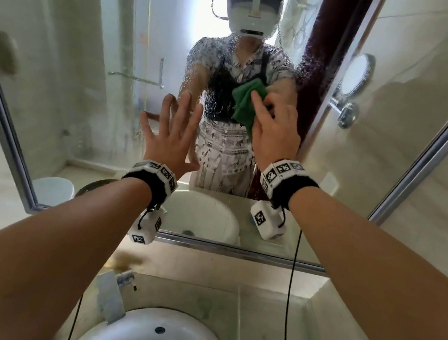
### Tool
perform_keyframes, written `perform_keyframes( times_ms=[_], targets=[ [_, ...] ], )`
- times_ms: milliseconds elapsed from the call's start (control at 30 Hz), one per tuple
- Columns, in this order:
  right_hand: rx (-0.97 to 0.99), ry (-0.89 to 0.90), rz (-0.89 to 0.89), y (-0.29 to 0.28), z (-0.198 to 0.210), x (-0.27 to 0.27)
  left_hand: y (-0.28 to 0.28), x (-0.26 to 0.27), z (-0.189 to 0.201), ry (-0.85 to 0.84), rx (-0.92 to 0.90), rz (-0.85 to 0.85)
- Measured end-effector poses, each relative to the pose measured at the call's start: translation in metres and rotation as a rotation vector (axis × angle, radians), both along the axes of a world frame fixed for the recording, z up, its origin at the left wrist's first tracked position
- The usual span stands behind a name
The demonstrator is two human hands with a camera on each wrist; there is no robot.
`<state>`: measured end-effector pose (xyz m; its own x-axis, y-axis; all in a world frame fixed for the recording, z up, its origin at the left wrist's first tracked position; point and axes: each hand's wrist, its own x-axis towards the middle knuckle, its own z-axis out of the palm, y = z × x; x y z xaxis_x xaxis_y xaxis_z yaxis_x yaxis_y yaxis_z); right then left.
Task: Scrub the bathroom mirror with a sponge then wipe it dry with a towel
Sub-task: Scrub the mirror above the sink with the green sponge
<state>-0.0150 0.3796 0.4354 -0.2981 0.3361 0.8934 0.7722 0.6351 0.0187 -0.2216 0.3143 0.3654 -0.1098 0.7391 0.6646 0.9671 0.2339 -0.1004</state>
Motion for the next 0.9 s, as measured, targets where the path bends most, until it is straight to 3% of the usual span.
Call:
perform_keyframes(
  times_ms=[267, 367, 500, 767, 900],
  targets=[
    [0.055, -0.695, 0.125, 0.008, -0.088, 0.021, 0.0, -0.001, 0.0, 0.017, -0.021, 0.029],
    [-0.011, -0.76, 0.178, 0.007, -0.096, 0.026, -0.002, 0.001, 0.003, 0.02, -0.043, 0.055],
    [-0.176, -0.625, 0.121, 0.005, -0.06, 0.023, -0.009, 0.001, 0.009, 0.036, -0.075, 0.049],
    [-0.051, 0.033, 0.059, 0.001, 0.0, 0.0, -0.047, -0.029, 0.035, 0.031, -0.147, 0.034],
    [-0.061, 0.126, 0.062, 0.003, 0.016, -0.015, -0.057, -0.055, 0.043, -0.004, -0.118, 0.09]
  ],
)
